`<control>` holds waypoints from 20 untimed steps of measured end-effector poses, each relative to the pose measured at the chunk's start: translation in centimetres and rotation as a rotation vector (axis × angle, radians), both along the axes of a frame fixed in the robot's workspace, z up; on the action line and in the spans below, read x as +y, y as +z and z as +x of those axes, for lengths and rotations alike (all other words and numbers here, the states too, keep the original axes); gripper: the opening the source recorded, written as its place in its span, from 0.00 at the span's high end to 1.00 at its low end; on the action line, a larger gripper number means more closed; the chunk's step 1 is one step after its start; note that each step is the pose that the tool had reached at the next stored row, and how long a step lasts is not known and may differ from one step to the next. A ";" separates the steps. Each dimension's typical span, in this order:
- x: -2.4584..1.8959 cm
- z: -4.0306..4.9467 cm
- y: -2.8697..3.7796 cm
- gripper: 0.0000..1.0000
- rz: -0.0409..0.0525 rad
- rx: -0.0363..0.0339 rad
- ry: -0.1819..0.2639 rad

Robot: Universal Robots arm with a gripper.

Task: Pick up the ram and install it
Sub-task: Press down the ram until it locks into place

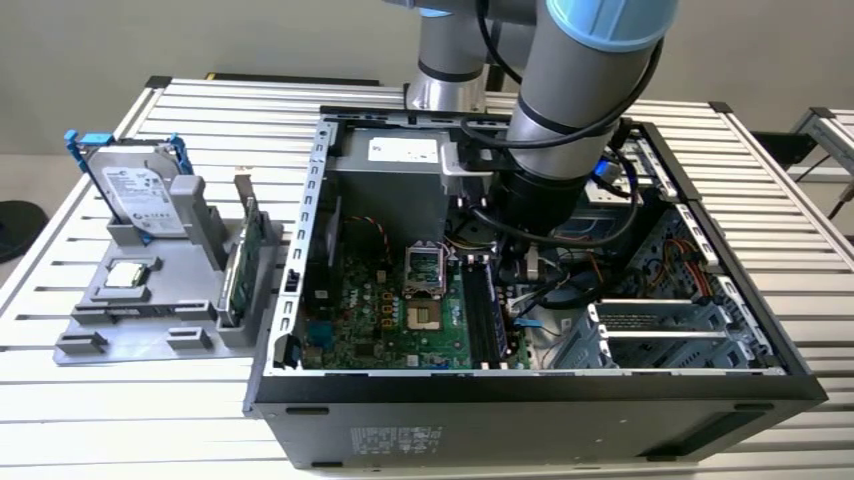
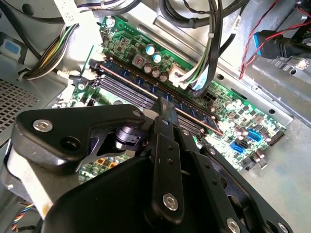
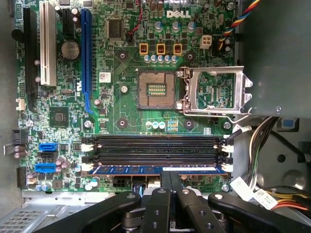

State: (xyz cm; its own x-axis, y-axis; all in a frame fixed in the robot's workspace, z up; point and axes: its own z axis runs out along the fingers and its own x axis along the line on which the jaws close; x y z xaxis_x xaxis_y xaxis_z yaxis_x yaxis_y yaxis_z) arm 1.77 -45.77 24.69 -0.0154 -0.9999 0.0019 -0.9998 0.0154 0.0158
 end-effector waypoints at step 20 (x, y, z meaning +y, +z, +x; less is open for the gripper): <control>0.00 0.05 -0.45 1.00 -0.0011 0.0000 0.000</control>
State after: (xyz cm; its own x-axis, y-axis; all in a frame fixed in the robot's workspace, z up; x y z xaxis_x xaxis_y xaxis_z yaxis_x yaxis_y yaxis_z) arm 1.82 -45.77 24.24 -0.0155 -0.9999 0.0030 -0.9998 0.0155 0.0158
